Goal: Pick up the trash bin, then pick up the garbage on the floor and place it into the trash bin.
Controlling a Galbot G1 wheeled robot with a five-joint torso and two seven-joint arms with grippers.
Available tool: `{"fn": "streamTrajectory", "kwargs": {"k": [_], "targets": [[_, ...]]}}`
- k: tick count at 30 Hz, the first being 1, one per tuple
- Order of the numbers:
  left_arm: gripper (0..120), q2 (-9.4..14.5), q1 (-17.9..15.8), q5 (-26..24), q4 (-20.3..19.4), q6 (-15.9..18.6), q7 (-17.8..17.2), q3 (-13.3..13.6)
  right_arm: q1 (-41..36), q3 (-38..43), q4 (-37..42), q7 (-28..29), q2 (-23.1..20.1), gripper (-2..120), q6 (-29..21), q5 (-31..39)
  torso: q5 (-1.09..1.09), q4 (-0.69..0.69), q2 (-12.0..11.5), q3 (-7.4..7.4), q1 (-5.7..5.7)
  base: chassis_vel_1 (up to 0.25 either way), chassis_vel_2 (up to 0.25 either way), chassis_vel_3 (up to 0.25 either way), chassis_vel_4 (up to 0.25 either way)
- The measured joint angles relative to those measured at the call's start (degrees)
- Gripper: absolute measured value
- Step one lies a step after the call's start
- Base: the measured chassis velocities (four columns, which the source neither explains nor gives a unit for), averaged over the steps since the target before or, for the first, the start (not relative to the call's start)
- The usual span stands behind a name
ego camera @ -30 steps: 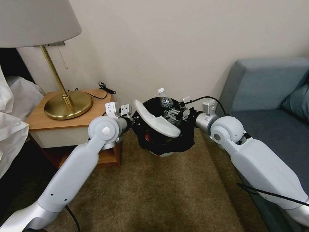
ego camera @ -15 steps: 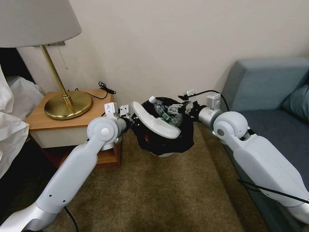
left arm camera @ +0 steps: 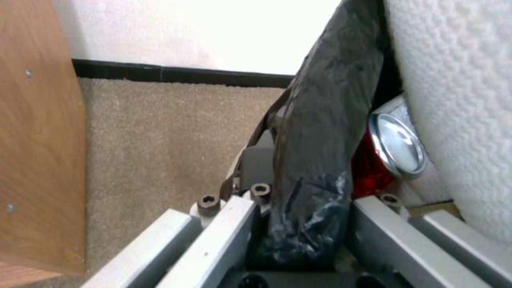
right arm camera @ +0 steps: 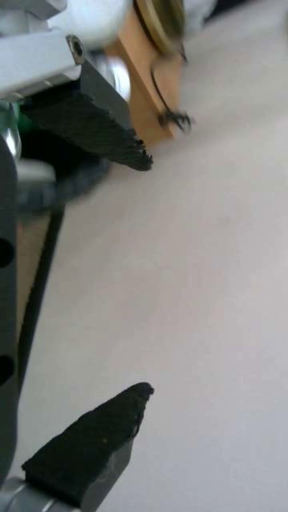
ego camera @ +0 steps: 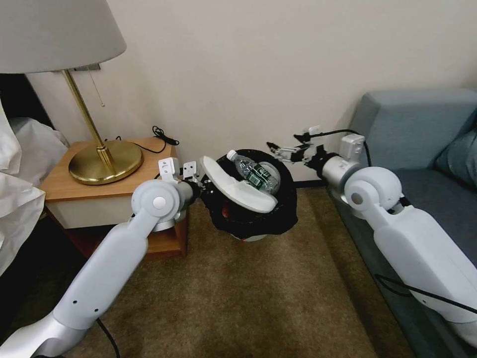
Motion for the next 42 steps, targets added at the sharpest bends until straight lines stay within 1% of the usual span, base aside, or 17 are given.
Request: {"fn": "streamTrajectory", "kwargs": {"k": [3, 4, 6, 10, 15, 17, 24, 26, 29, 30, 32, 33, 35, 36, 38, 39, 42], "targets": [[1, 1.7, 0.8, -0.5, -1.5, 0.0, 0.1, -0.6, -5.3, 3.8, -0.1, 0.7, -0.6, 100, 3.8, -4.3, 0.00, 0.00, 0.0, 0.00, 0.00, 0.000, 0.000, 0.000, 0.000], [1, 1.7, 0.8, -0.5, -1.5, 0.0, 0.1, -0.6, -5.3, 3.8, -0.1, 0.7, -0.6, 100, 3.8, -4.3, 0.00, 0.00, 0.0, 0.00, 0.00, 0.000, 0.000, 0.000, 0.000], [1, 3.1, 1.3, -1.1, -2.5, 0.0, 0.4, -1.1, -9.5, 5.7, 0.2, 2.6, -0.7, 100, 6.8, -7.0, 0.01, -0.01, 0.0, 0.00, 0.00, 0.000, 0.000, 0.000, 0.000], [1, 4.8, 2.0, -1.6, -3.4, 0.0, 0.8, -1.8, -14.3, 7.2, 0.4, 5.1, -0.2, 100, 10.0, -11.2, 0.02, -0.01, 0.0, 0.00, 0.00, 0.000, 0.000, 0.000, 0.000], [1, 6.1, 3.0, -2.0, -4.2, 0.0, 0.8, -2.6, -18.2, 8.7, 1.4, 5.9, 0.1, 100, 11.7, -14.6, 0.01, 0.00, 0.0, -0.01, 0.00, 0.000, 0.000, 0.000, 0.000], [1, 7.4, 4.2, -2.5, -5.3, 0.0, 0.6, -3.3, -21.4, 10.2, 2.7, 6.8, 0.3, 100, 12.5, -16.5, -0.01, -0.01, 0.0, -0.01, 0.00, 0.000, 0.000, 0.000, 0.000], [1, 10.4, 7.3, -4.0, -8.4, 0.0, 0.0, -4.7, -25.6, 13.0, 4.9, 7.6, 0.9, 100, 13.4, -18.5, 0.00, 0.00, 0.0, -0.01, 0.00, 0.000, 0.000, 0.000, 0.000], [1, 11.7, 9.8, -4.4, -10.3, 0.0, -0.4, -5.8, -26.4, 14.0, 5.6, 8.0, 1.5, 100, 13.5, -18.7, -0.01, -0.01, 0.0, -0.01, 0.00, 0.000, 0.000, 0.000, 0.000], [1, 12.5, 12.4, -4.5, -11.6, 0.0, -0.5, -7.2, -26.8, 14.5, 6.4, 8.3, 1.8, 100, 13.5, -18.8, 0.00, -0.01, 0.0, -0.01, -0.01, 0.000, 0.000, 0.000, 0.000], [1, 12.5, 12.4, -4.5, -11.6, 0.0, -0.5, -7.2, -26.8, 14.5, 6.4, 8.3, 1.8, 100, 13.5, -18.8, 0.00, -0.01, 0.0, -0.01, -0.01, 0.000, 0.000, 0.000, 0.000], [1, 13.3, 16.0, -4.4, -13.2, 0.0, -0.5, -9.5, -28.0, 15.1, 7.6, 8.7, 2.0, 100, 13.5, -19.1, 0.00, 0.00, 0.0, -0.01, 0.00, 0.000, 0.000, 0.000, 0.000], [1, 13.3, 16.0, -4.4, -13.2, 0.0, -0.5, -9.5, -28.0, 15.1, 7.6, 8.7, 2.0, 100, 13.5, -19.1, 0.00, 0.00, 0.0, -0.01, 0.00, 0.000, 0.000, 0.000, 0.000], [1, 13.5, 20.9, -3.3, -15.2, 0.0, -0.1, -13.2, -30.4, 16.4, 9.1, 8.7, 2.7, 100, 13.6, -19.7, -0.02, 0.01, 0.0, -0.01, -0.01, 0.000, 0.000, 0.000, 0.000], [1, 13.5, 20.9, -3.3, -15.2, 0.0, -0.1, -13.2, -30.4, 16.4, 9.1, 8.7, 2.7, 100, 13.6, -19.7, -0.02, 0.01, 0.0, -0.01, -0.01, 0.000, 0.000, 0.000, 0.000], [1, 13.4, 24.3, -1.8, -16.8, 0.0, 0.4, -16.2, -33.7, 17.8, 10.2, 8.7, 3.4, 100, 14.5, -21.3, 0.01, 0.01, 0.0, -0.01, 0.00, 0.000, 0.000, 0.000, 0.000], [1, 13.4, 24.3, -1.8, -16.8, 0.0, 0.4, -16.2, -33.7, 17.8, 10.2, 8.7, 3.4, 100, 14.5, -21.3, 0.01, 0.01, 0.0, -0.01, 0.00, 0.000, 0.000, 0.000, 0.000], [1, 12.6, 28.1, -1.4, -19.9, 0.0, 0.7, -19.6, -38.3, 19.7, 11.8, 7.8, 4.8, 100, 16.0, -24.2, 0.00, -0.03, 0.0, -0.01, -0.01, 0.000, 0.000, 0.000, 0.000]]}}
